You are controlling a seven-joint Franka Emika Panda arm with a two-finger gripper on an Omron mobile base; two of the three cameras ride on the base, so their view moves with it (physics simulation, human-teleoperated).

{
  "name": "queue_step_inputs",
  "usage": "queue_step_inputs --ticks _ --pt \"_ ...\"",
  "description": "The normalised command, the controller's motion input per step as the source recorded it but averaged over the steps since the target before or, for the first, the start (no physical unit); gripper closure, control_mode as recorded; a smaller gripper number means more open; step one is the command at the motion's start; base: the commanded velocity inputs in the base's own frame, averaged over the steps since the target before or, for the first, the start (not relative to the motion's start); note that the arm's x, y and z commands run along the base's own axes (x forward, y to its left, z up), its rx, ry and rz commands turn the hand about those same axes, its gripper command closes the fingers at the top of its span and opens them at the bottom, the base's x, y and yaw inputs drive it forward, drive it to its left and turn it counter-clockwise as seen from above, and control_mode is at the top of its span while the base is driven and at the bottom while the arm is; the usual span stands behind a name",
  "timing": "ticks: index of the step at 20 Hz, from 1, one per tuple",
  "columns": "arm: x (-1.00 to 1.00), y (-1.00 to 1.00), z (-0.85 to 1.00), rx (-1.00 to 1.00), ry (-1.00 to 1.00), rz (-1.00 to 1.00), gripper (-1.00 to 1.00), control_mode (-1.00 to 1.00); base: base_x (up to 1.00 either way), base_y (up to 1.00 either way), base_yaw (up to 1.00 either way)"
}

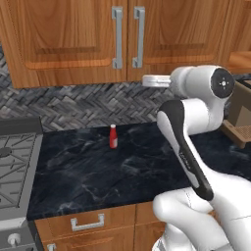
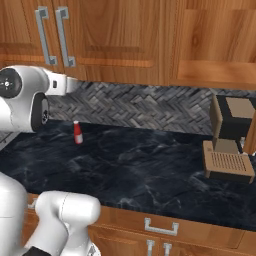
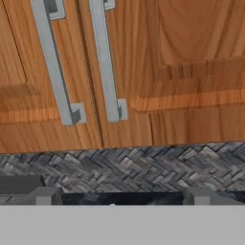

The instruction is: Close all open cabinet doors.

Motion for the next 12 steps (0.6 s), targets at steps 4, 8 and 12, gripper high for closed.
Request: queue_step_inputs --ticks 4,8,12 --pt "-0.63 -0.40 0.00 0.00 0.07 0.13 -1.00 -1.00 0.00 0.00 0.00" --pt "-0.58 -0.01 0.01 0.00 0.11 0.01 -1.00 -1.00 0.00 0.00 0.00" --pt "-0.58 0.00 0.10 0.00 0.20 0.00 -1.00 -1.00 0.00 0.00 0.00"
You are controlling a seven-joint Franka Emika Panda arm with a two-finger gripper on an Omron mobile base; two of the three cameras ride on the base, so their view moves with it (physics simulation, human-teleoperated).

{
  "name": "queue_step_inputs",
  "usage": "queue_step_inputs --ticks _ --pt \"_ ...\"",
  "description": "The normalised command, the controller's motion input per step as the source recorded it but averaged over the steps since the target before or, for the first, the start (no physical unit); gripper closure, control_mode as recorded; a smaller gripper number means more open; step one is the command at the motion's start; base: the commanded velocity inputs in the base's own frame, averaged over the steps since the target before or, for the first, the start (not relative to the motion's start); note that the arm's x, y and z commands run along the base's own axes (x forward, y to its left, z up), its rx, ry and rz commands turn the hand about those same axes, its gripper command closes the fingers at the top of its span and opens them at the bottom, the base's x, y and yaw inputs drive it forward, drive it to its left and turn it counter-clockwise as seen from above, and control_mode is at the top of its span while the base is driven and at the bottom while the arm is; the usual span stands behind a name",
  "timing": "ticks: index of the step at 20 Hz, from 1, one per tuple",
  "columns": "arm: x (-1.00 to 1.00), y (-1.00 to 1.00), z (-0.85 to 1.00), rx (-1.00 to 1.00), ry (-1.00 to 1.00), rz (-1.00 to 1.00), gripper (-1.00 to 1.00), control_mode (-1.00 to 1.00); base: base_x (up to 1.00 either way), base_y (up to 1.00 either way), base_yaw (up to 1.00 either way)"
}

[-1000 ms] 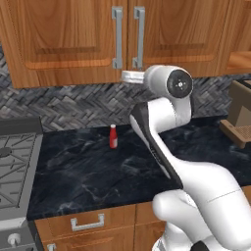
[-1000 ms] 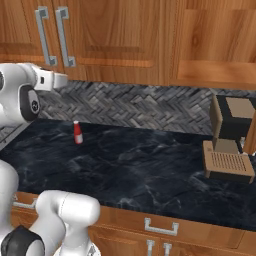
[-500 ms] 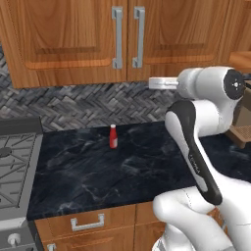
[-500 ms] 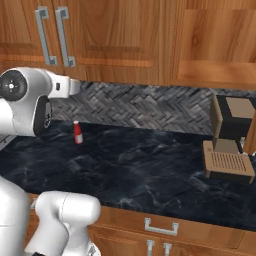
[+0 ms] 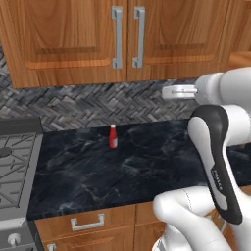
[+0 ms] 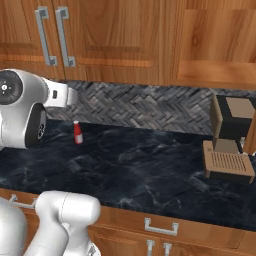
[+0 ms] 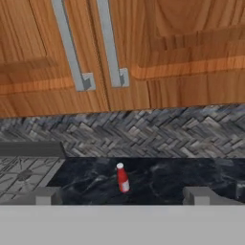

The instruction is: Close all open cabinet doors.

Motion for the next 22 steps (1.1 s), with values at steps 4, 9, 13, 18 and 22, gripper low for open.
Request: queue_step_inputs --ticks 4,9,13,18,22 --pt "-0.74 0.00 0.02 0.00 0.21 0.00 -1.00 -1.00 0.00 0.00 0.00" --pt "-0.56 -0.11 0.00 -0.02 0.22 0.01 -1.00 -1.00 0.00 0.00 0.00" --pt "-0.53 -0.15 -0.01 -0.08 0.16 0.01 -1.00 -1.00 0.00 0.00 0.00" --pt "-0.44 -0.10 -0.15 -0.09 0.07 0.00 -1.00 -1.00 0.00 0.00 0.00" --pt "-0.32 -0.26 -0.14 -0.06 0.01 0.00 -1.00 -1.00 0.00 0.00 0.00"
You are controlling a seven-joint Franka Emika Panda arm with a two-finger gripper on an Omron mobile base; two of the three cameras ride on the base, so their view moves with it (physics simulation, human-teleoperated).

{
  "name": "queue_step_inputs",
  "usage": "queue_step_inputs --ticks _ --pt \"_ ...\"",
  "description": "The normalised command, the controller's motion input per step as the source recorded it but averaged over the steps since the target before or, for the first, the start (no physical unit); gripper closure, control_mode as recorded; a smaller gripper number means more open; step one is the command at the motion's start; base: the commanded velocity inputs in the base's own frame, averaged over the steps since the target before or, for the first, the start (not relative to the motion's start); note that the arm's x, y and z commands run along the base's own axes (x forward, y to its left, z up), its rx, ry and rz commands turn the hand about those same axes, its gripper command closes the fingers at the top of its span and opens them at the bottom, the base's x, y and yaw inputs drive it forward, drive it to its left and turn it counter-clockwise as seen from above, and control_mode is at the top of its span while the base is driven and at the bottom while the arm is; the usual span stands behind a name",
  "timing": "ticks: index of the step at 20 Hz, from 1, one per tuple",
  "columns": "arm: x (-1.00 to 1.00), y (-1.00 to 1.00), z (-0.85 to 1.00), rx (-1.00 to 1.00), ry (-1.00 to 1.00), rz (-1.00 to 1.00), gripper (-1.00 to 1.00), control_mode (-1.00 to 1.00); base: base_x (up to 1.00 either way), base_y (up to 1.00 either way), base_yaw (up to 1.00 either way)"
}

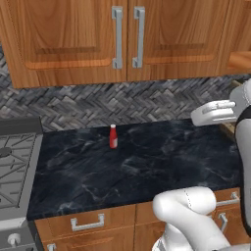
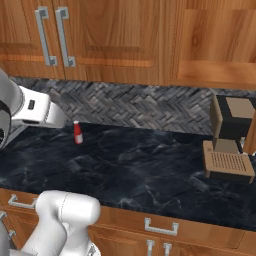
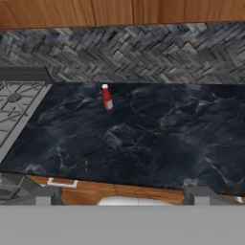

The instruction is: Close all open cabinet doors.

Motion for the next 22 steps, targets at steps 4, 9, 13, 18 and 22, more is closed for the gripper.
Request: queue_step_inputs --ticks 4,9,13,18,22 --pt "-0.30 -0.33 -0.19 -0.07 0.00 0.00 -1.00 -1.00 0.00 0.00 0.00" --pt "-0.10 -0.21 -0.19 -0.06 0.01 0.00 -1.00 -1.00 0.00 0.00 0.00" --pt "0.00 -0.01 0.00 -0.01 0.12 0.00 -1.00 -1.00 0.00 0.00 0.00" --pt "0.00 0.00 0.00 0.00 0.12 -0.01 -1.00 -1.00 0.00 0.00 0.00" --pt "0.00 0.00 0.00 0.00 0.13 -0.03 -1.00 -1.00 0.00 0.00 0.00"
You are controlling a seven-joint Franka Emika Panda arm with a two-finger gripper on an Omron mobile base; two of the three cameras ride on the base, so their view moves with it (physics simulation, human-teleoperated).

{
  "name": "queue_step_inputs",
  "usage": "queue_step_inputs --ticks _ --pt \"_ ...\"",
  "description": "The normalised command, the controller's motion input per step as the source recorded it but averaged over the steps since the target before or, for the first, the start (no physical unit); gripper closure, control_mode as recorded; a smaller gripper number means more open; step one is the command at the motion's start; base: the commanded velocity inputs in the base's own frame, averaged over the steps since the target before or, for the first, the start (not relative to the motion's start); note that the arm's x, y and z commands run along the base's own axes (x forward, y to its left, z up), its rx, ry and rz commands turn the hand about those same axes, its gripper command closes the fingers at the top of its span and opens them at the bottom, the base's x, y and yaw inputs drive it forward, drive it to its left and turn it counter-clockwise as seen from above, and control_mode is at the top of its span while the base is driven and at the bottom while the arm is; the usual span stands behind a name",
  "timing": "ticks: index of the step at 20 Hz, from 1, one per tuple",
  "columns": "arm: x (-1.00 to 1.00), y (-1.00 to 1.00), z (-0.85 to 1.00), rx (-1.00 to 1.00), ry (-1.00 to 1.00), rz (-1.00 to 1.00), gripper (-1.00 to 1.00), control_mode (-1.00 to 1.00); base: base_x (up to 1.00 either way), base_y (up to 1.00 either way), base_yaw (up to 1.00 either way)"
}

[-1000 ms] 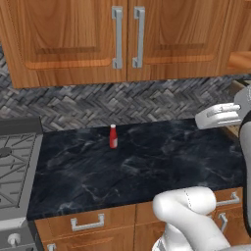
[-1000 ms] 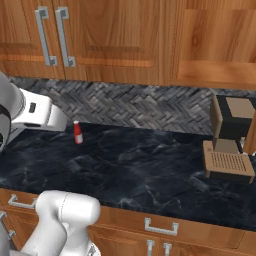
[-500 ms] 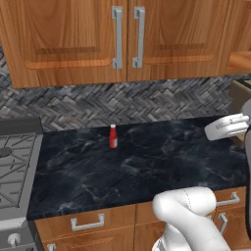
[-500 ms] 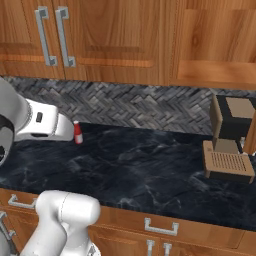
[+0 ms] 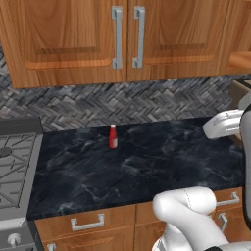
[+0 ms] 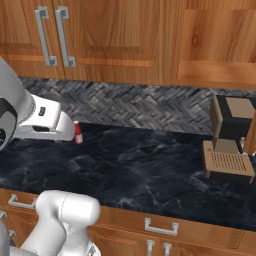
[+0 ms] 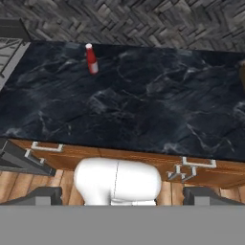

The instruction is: Close all open cabinet doors.

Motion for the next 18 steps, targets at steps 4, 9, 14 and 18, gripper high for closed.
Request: queue_step_inputs --ticks 4,9,14,18 --pt "0.00 0.00 0.00 0.00 0.11 -0.03 -1.00 -1.00 0.00 0.00 0.00" --pt "0.00 0.00 0.00 0.00 0.00 0.00 -1.00 1.00 -0.41 -0.13 -0.02" --pt "0.00 0.00 0.00 0.00 0.00 0.00 -1.00 1.00 -0.76 -0.29 -0.02" --pt "0.00 0.00 0.00 0.00 0.00 0.00 -1.00 1.00 -0.49 -0.50 0.00"
